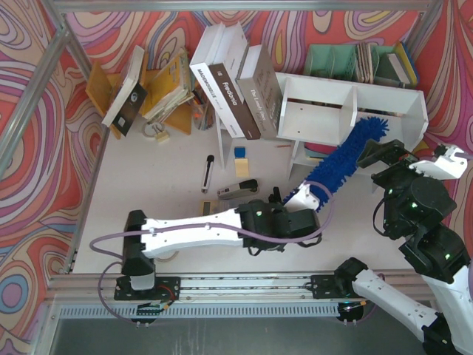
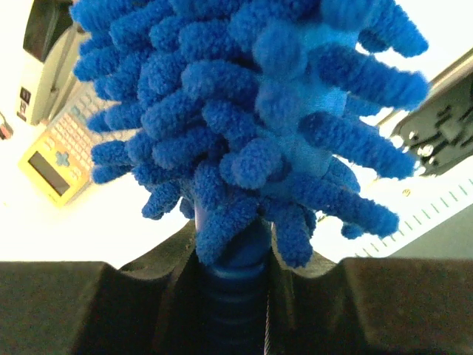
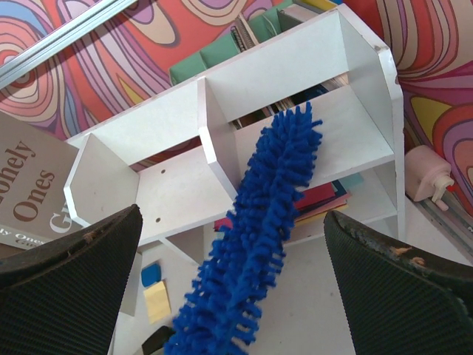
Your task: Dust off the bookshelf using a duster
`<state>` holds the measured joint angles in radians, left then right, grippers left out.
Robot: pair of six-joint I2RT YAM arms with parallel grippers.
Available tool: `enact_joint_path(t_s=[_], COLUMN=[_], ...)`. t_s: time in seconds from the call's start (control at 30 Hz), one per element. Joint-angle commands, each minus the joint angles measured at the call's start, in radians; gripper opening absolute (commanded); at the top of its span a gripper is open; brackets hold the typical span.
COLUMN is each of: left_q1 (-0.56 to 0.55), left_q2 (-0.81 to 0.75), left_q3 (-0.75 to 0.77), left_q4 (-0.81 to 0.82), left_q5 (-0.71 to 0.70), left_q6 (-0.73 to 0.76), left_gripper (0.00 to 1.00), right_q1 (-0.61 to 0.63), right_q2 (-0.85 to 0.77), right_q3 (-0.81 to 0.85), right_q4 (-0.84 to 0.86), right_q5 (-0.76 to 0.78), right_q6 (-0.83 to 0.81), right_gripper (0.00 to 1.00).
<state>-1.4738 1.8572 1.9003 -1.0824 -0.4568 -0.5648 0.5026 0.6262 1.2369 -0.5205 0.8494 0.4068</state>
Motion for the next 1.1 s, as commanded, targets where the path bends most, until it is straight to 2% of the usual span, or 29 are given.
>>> enact_joint_path(t_s=[0.0,0.2,0.4,0.63,1.07], left_q1=[-0.016,-0.041,-0.08,-0.091,-0.089], left_q2=[-0.177,-0.38,-0.511,-0.493,-0.395], left_q3=[-0.198,-0.439,-0.535,-0.546,-0.609], left_q4=[0.158,0.318,0.383,0.338,0.364], left_q5=[-0.01,-0.055,0.006,0.046,0.127], left_q6=[0.025,0.05,0.087,0.079,0.085], left_gripper=[0.0,0.0,0.0,0.0,0.0], right_q1=[-0.004,-0.004,-0.004,-0.004,-0.004], right_q2=[0.003,-0.049,-0.11,-0.172,-0.209], right_q3=[0.001,-0.091,-0.213,-0.335,-0.414], right_q4=[0.04,0.176,0.303,0.43,0.504], right_q5=[0.021,-0.036,-0.07,-0.105,-0.073], right_q6=[-0.035,-0.136,-0.233,-0.311,-0.349], right_gripper=[0.99,0.99,0.99,0.99,0.99])
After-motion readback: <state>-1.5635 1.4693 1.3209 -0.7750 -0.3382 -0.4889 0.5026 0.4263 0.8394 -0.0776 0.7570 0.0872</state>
